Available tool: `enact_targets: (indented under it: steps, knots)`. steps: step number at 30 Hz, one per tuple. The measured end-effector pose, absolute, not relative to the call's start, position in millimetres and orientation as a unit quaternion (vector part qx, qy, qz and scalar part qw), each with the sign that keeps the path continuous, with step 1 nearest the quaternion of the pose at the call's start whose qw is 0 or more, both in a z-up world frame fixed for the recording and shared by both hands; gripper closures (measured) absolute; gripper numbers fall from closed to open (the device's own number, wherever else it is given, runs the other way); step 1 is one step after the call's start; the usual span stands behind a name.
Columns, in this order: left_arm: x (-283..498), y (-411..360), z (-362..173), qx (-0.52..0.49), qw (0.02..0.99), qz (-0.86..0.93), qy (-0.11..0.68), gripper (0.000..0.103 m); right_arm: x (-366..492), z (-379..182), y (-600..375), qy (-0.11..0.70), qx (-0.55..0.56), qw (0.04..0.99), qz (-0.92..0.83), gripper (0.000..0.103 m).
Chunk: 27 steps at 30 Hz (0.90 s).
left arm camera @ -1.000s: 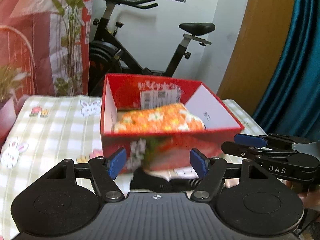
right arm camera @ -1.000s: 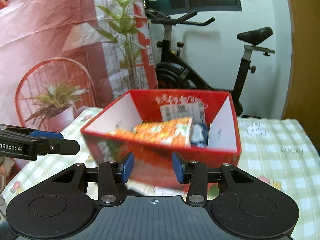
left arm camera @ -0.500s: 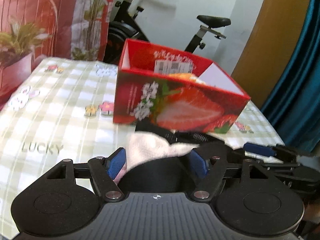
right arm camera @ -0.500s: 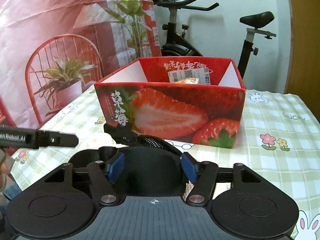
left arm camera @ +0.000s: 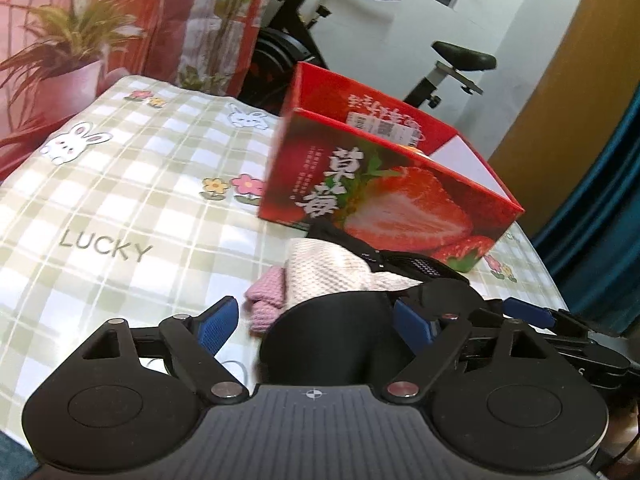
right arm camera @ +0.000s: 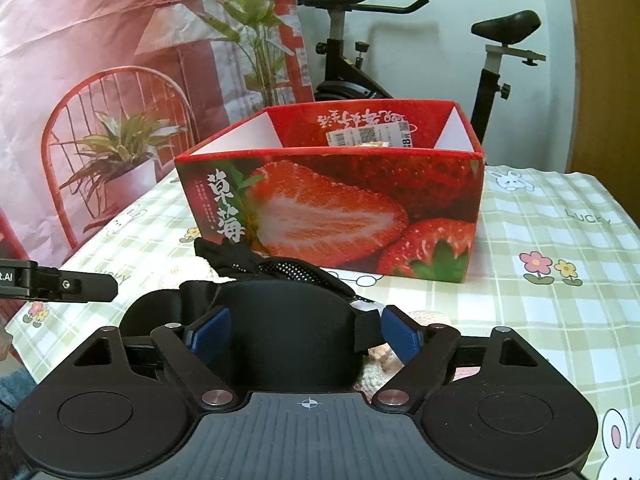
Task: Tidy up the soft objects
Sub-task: 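Move both tools down to the black eye mask beside the box, then close the right tool on the black eye mask while the left tool grips its other side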
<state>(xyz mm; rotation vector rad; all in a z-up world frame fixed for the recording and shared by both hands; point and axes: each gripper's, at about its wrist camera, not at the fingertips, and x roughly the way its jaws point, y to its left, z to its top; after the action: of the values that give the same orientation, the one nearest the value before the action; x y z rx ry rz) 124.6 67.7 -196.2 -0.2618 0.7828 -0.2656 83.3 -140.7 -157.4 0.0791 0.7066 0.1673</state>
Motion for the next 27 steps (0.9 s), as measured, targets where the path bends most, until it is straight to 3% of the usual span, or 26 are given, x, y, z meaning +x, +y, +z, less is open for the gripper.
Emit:
enact_targets:
  steps: [18, 20, 27]
  knots:
    - [130.8, 61.8, -233.9, -0.142, 0.882, -0.128, 0.431, 0.016, 94.5, -177.8, -153.0, 0.348, 0.107, 0.926, 0.102, 0.020]
    - [132.7, 60.4, -239.3, -0.139, 0.878, -0.127, 0.440, 0.016, 92.8, -176.6, -150.6, 0.346, 0.099, 0.927, 0.103, 0.023]
    - [134.8, 54.0, -245.5, -0.122, 0.876, -0.131, 0.447, 0.015, 81.9, -168.8, -149.7, 0.325, 0.086, 0.937, 0.095, 0.052]
